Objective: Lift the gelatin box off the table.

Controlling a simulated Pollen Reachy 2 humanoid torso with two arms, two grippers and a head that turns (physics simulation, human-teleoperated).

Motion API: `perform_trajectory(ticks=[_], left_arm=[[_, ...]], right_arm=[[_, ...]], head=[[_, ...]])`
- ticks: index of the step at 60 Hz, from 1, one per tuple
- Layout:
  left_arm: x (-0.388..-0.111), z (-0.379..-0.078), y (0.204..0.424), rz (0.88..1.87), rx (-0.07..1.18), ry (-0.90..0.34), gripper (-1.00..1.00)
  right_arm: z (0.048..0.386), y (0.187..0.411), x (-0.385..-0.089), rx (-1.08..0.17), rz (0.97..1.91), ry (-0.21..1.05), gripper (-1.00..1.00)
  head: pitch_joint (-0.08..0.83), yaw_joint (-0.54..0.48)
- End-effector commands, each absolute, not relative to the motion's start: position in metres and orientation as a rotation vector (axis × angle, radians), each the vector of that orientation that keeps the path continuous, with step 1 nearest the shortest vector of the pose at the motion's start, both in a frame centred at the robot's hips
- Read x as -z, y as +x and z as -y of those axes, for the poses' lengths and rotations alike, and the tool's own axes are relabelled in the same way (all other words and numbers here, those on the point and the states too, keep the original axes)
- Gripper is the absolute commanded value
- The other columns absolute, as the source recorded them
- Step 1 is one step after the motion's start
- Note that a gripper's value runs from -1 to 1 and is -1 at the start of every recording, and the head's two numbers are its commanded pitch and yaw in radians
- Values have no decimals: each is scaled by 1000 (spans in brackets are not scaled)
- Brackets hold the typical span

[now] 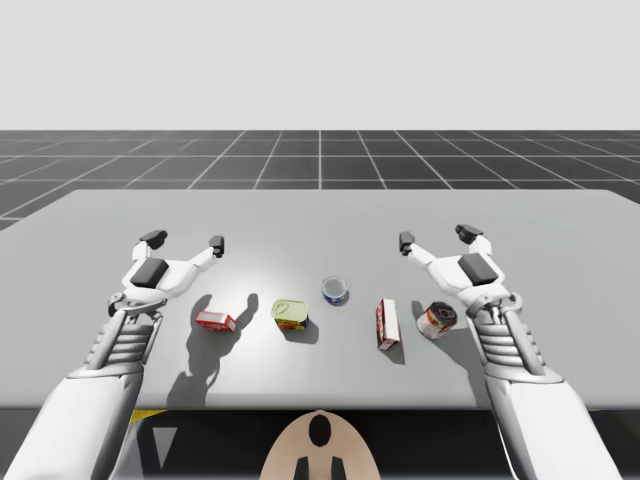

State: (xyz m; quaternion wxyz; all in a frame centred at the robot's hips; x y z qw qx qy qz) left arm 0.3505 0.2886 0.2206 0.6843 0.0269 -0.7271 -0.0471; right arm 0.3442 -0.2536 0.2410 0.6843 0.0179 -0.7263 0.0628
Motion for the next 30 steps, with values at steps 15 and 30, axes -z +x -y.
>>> perform_trajectory(ticks=[15,30], left_arm=[[-233,-276,334,1557,116,72,-1000],[-258,-263,262,1470,79,-8,-1000]], right_arm=[[253,346,-238,-141,1619,35,-1000],[253,347,-236,-143,1611,23,-1000]], head=[[738,383],[735,392]])
